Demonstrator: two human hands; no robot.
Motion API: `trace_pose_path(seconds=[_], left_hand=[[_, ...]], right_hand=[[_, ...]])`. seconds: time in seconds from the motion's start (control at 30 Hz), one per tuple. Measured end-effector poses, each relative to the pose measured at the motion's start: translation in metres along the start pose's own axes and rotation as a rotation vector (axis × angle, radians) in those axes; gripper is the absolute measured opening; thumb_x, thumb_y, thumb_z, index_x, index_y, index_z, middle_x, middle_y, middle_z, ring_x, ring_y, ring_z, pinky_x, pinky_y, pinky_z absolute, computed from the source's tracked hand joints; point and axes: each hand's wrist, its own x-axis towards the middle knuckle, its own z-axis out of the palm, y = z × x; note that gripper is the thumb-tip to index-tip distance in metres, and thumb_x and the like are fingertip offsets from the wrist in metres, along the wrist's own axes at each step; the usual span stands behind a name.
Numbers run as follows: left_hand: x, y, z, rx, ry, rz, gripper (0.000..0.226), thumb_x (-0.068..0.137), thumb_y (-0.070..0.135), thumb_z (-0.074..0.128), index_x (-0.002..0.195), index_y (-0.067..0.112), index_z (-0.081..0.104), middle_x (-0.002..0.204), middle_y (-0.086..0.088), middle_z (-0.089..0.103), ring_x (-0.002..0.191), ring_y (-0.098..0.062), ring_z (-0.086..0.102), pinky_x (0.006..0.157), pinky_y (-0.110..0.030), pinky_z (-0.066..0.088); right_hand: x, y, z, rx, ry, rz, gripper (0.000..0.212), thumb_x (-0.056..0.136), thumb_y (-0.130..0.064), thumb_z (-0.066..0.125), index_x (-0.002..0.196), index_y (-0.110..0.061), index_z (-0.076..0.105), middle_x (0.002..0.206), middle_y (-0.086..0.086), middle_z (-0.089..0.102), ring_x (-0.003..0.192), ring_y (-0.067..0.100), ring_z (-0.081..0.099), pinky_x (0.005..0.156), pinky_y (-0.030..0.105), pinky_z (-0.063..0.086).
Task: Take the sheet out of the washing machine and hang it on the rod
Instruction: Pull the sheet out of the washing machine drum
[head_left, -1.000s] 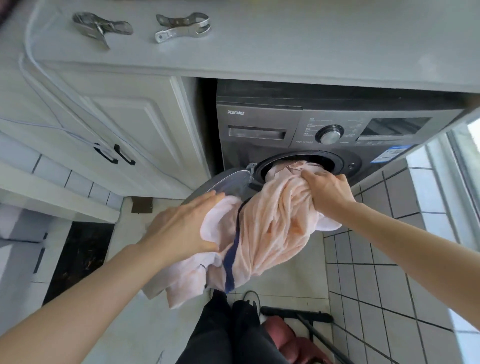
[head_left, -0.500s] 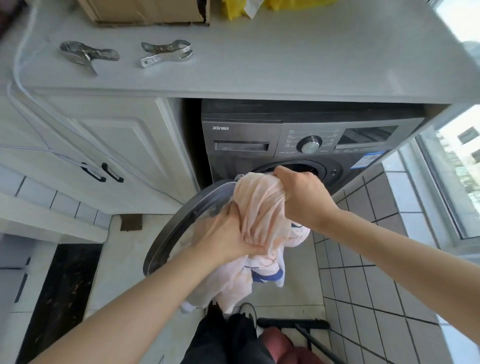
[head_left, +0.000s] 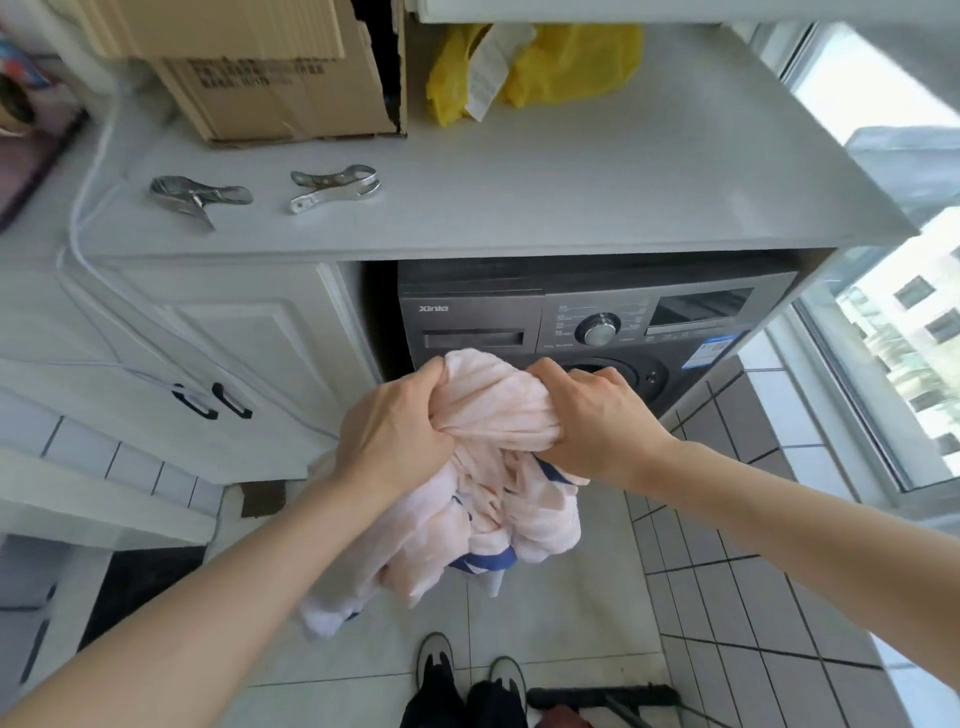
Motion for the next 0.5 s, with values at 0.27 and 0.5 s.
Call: trace_pose_path(seconds=[0.27, 0.5], left_hand=[[0.026, 0.021, -0.061, 0.018, 0.145, 0.136, 0.039, 0.063, 0.002, 0.050, 0.072, 0.029, 0.024, 0.053, 0.006, 0.035, 0.063, -0.030, 0.032, 0.049, -0.032, 0.020], [0.041, 0.055, -0.109, -0.011, 0.234, 0.272, 0.024, 0.064, 0.012, 0.039, 0.071, 0.035, 0.035, 0.056, 0.009, 0.038, 0.065, -0.029, 0.033, 0.053, -0.033, 0.025]], right_hand=[[0.025, -0.002, -0.034, 0.530, -0.221, 0.208, 0.115, 0.068, -0.046, 0.079, 0.152, -0.031, 0.001, 0.135, -0.004, 0.052, 0.122, 0.023, 0.050, 0.096, 0.030, 0.040], [0.053, 0.003, -0.032, 0.566, -0.137, 0.169, 0.098, 0.043, -0.071, 0.072, 0.130, -0.042, 0.038, 0.127, -0.011, 0.044, 0.121, 0.019, 0.031, 0.105, 0.043, 0.031]])
